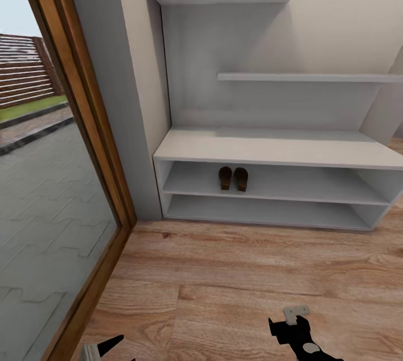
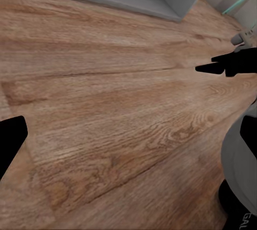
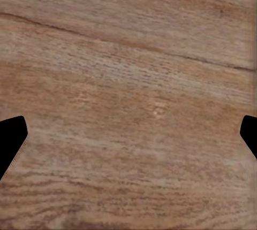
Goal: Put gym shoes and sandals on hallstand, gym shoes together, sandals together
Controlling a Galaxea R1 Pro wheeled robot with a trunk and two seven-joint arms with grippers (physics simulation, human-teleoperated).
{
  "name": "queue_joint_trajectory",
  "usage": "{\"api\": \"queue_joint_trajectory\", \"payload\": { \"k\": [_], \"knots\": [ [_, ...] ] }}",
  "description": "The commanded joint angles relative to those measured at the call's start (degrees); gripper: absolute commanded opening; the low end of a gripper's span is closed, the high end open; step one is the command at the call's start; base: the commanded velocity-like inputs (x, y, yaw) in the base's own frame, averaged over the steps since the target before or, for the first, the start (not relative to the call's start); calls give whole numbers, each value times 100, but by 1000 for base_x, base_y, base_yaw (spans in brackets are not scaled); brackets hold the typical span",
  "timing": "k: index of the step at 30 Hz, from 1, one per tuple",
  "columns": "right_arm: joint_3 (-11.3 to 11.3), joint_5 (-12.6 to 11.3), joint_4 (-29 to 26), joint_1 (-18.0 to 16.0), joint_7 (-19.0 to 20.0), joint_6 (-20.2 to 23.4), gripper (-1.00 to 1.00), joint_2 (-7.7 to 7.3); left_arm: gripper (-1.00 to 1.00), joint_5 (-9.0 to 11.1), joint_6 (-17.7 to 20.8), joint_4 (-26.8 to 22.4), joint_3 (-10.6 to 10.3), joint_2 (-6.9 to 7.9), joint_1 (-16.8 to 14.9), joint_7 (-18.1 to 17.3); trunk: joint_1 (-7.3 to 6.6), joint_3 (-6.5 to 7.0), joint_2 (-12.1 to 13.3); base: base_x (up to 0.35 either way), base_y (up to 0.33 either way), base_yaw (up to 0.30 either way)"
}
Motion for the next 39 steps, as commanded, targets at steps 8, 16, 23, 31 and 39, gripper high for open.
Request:
{"api": "queue_joint_trajectory", "payload": {
  "k": [8, 16, 23, 31, 39],
  "knots": [
    [-45, 59, 7, -1, -18, -73, 100, 16, 100, 4, -33, 10, 8, -5, -3, -18, -177, 139, 320, 0, 0, 0],
    [-45, 59, 7, -1, -22, -84, 100, 14, 100, 4, -33, 10, 8, -1, -3, -18, -353, 283, 641, 0, 0, 0],
    [-50, 59, 7, -1, -42, -82, 100, 10, 100, 4, -33, 14, 8, -2, -3, 15, -507, 409, 922, 0, 0, 0],
    [-53, 59, 10, -1, -55, -81, 100, 13, 100, 1, -33, 18, 8, -6, -3, 254, -683, 554, 1243, 0, 0, -26],
    [-53, 68, 8, 221, -37, -139, 100, -31, 100, 2, -39, 135, 11, -8, -2, 464, -858, 715, 1564, 0, 0, -264]
  ]
}}
